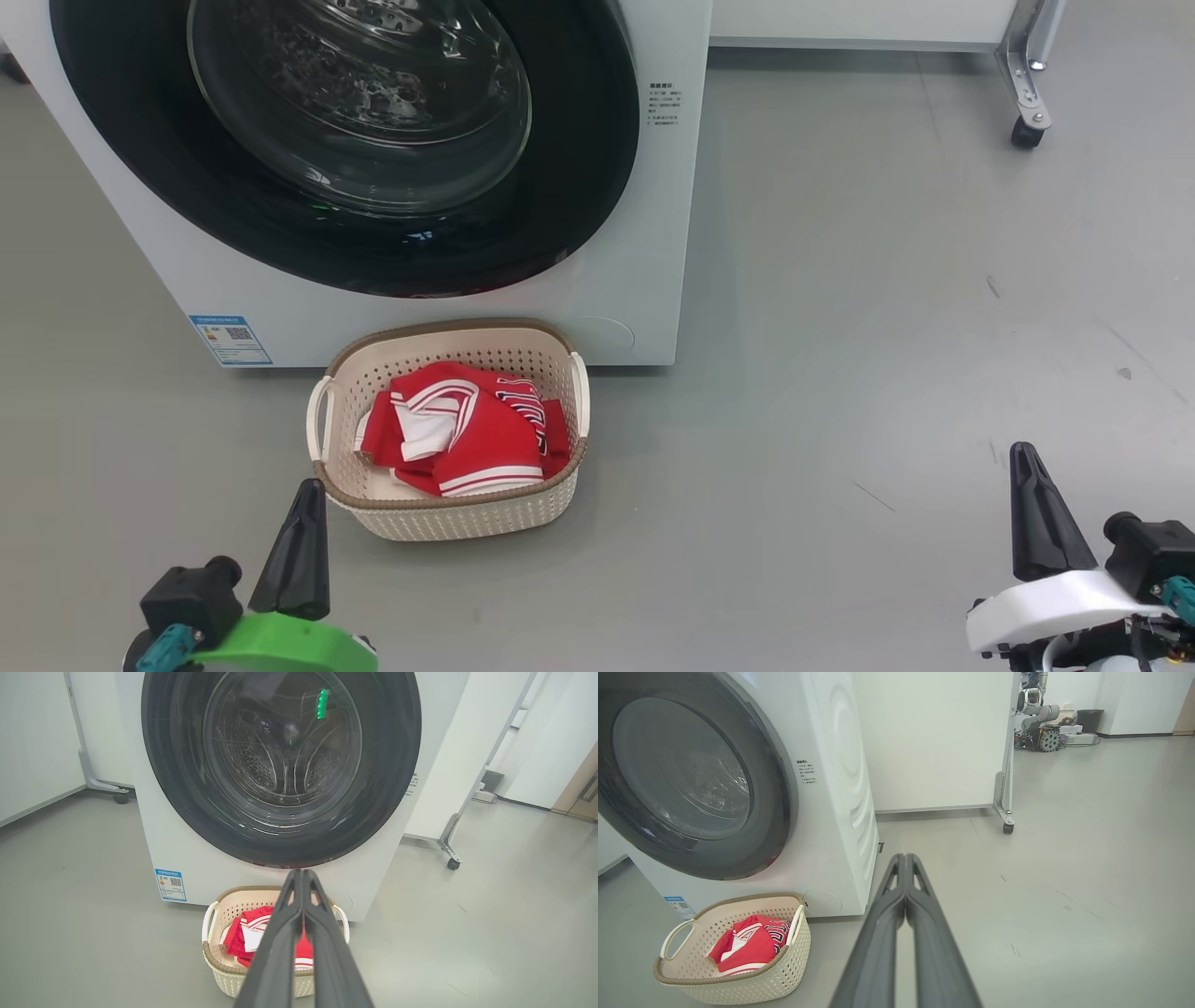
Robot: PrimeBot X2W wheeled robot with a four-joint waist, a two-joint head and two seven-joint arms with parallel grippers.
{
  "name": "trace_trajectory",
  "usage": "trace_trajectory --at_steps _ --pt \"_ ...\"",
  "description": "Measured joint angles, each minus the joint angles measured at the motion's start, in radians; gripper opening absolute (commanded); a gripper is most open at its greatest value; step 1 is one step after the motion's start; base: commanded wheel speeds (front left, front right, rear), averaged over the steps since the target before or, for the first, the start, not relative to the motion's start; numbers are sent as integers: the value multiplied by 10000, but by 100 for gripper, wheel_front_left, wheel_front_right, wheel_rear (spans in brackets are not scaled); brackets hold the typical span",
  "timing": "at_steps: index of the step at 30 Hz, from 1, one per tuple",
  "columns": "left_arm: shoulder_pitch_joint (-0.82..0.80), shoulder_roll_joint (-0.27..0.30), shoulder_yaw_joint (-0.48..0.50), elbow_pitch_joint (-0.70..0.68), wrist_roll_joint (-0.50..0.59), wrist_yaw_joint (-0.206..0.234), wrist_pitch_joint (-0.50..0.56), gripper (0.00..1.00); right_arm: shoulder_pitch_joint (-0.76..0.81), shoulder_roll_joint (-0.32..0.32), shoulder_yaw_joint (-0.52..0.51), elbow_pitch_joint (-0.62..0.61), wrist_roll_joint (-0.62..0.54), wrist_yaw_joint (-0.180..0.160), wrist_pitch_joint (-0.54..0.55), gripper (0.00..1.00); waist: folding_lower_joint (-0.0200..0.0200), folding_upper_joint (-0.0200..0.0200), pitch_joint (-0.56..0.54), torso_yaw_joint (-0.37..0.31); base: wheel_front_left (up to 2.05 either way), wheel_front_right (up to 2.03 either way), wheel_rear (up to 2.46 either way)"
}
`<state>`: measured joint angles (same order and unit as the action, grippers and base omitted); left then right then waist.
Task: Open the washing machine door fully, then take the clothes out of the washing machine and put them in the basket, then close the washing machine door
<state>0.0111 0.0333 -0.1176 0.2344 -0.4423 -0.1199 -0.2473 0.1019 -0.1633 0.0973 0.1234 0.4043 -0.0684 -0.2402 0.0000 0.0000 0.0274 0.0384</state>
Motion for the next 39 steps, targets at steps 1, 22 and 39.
trace_trajectory --at_steps 1,22,39 --pt "0 0 4 -8 -178 0 12 0 0 12 -15 8 144 27 42 0 0 0 -3 -4 0 0 0" --pt "-11 6 339 -21 -2968 0 794 0 -174 314 -483 247 3057 416 809 0 0 0 -53 -91 0 0 0" --pt "-45 86 571 19 -4987 0 1331 0 -480 439 -832 522 5112 765 1398 0 0 0 -96 -158 0 0 0"
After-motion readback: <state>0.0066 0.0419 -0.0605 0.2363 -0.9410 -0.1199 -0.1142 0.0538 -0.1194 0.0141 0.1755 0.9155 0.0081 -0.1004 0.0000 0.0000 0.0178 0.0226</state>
